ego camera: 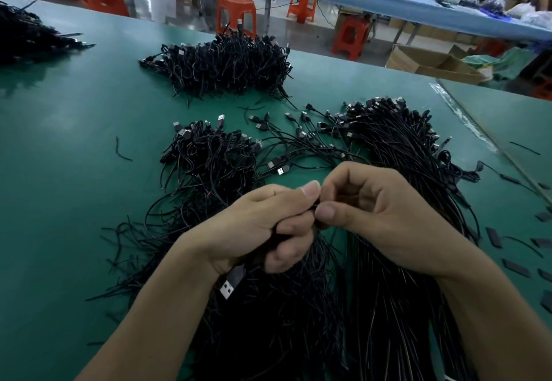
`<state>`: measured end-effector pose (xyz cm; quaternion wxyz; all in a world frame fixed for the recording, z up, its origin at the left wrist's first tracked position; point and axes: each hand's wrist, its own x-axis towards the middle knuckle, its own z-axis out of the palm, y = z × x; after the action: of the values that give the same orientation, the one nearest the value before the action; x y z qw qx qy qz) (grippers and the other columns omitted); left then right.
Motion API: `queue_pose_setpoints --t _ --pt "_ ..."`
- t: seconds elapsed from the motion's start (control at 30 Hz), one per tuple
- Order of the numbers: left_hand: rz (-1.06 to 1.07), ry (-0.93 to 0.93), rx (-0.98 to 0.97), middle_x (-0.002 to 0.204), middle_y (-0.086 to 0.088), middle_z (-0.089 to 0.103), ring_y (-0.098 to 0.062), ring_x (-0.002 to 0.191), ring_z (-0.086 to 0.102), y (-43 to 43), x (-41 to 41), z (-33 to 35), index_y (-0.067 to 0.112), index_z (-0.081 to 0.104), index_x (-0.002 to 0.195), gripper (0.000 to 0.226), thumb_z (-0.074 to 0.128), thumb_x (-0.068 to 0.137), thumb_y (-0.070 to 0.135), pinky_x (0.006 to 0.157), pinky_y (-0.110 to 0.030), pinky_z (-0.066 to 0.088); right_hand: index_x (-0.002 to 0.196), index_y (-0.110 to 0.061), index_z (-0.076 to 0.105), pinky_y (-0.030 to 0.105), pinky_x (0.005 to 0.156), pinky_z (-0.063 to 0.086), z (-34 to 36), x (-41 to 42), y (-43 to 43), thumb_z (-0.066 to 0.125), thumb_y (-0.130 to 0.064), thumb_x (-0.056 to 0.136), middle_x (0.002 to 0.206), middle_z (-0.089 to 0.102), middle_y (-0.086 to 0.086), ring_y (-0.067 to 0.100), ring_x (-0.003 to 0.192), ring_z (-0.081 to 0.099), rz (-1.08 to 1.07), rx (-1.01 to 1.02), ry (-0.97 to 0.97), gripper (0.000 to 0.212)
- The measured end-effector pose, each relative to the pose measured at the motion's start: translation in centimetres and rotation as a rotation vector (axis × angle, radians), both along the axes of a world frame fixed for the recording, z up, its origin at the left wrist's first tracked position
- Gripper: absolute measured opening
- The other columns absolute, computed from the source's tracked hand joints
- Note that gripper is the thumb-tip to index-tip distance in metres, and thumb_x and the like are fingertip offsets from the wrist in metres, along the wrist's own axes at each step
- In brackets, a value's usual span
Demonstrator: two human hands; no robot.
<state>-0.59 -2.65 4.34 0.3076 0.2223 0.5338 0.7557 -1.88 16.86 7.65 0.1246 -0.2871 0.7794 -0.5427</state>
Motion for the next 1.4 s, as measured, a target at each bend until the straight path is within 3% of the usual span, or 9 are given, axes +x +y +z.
queue_pose_setpoints --t 0.1,0.3,0.4,0.57,0.73,0.87,1.1,1.27,1.4 --pt "0.126 0.014 -0.085 0.060 -0.004 0.064 -0.012 0.047 0.056 0.6 -0.1 -0.1 0.024 0.044 0.051 0.056 0.040 0.103 0.043 0.050 -0.021 0.047 0.085 -0.024 0.063 0.045 0.074 0.057 0.1 0.1 0.1 0.071 -0.035 0.085 0.079 0.071 0.000 0.019 0.076 0.068 -0.086 0.119 0.102 0.014" --pt "0.527 0.179 -0.478 0.065 -0.010 0.049 -0.023 0.064 0.048 1.6 -0.8 -1.0 0.009 0.055 0.054 0.055 0.043 0.104 0.029 0.068 -0.038 0.049 0.080 -0.029 0.060 0.019 0.056 0.048 -0.9 0.7 -1.2 0.074 -0.019 0.088 0.077 0.065 -0.010 0.010 0.065 0.061 -0.253 0.245 0.348 0.019" --pt "0.583 0.038 -0.321 0.067 -0.005 0.052 -0.010 0.059 0.057 1.8 -0.7 -0.8 0.001 0.055 0.069 0.040 0.039 0.101 0.019 0.055 -0.028 0.056 0.080 -0.022 0.060 0.011 0.057 0.043 -1.6 1.1 -2.5 0.073 -0.011 0.088 0.069 0.062 -0.014 0.005 0.065 0.060 -0.314 0.188 0.397 0.019" --pt "0.329 -0.254 0.019 0.070 -0.013 0.069 -0.023 0.056 0.068 2.4 -0.1 -0.8 0.005 0.069 0.100 0.065 0.038 0.098 0.063 0.046 -0.030 0.054 0.086 -0.019 0.060 0.006 0.061 0.044 -1.4 1.2 -3.7 0.070 -0.015 0.089 0.075 0.061 -0.019 -0.001 0.072 0.062 -0.392 0.092 0.516 0.012" --pt "0.373 -0.256 0.030 0.053 -0.007 0.049 -0.011 0.029 0.033 3.1 -0.5 -1.6 0.012 0.067 0.079 0.078 0.027 0.092 0.077 0.032 -0.012 0.025 0.086 -0.015 0.061 0.017 0.053 0.049 -1.4 0.4 -3.5 0.071 -0.016 0.090 0.074 0.064 -0.008 0.007 0.059 0.064 -0.422 0.043 0.484 0.011" --pt "0.446 -0.199 -0.130 0.048 0.004 0.032 -0.010 0.033 0.021 3.0 -0.7 -1.9 0.022 0.059 0.054 0.072 0.030 0.092 0.076 0.034 -0.014 0.020 0.083 -0.015 0.066 0.023 0.060 0.053 -1.3 -0.2 -2.9 0.074 -0.017 0.089 0.070 0.066 -0.009 0.010 0.061 0.066 -0.387 0.058 0.461 0.010" --pt "0.515 -0.127 -0.176 0.051 0.006 0.024 -0.011 0.039 0.016 2.5 -1.2 -2.0 0.028 0.035 0.051 0.057 0.042 0.099 0.059 0.037 -0.016 0.017 0.084 -0.016 0.073 0.033 0.069 0.059 -1.0 -1.1 -2.0 0.079 -0.017 0.083 0.077 0.072 -0.008 0.014 0.073 0.071 -0.339 0.050 0.380 0.007" --pt "0.546 -0.126 -0.106 0.049 0.001 0.039 -0.013 0.039 0.038 2.2 -1.4 -2.2 0.023 0.046 0.050 0.058 0.045 0.102 0.051 0.037 -0.020 0.032 0.089 -0.022 0.072 0.034 0.068 0.060 -1.2 -1.2 -2.4 0.077 -0.023 0.086 0.079 0.073 -0.008 0.012 0.072 0.071 -0.348 0.017 0.328 0.007" --pt "0.692 -0.081 -0.104 0.062 -0.007 0.069 -0.017 0.047 0.064 0.7 -1.7 -1.9 0.005 0.068 0.079 0.058 0.038 0.105 0.048 0.038 -0.023 0.046 0.091 -0.032 0.063 0.020 0.064 0.054 -2.0 -1.3 -1.3 0.065 -0.060 0.080 0.078 0.069 -0.010 -0.001 0.069 0.065 -0.386 0.268 0.181 0.030"
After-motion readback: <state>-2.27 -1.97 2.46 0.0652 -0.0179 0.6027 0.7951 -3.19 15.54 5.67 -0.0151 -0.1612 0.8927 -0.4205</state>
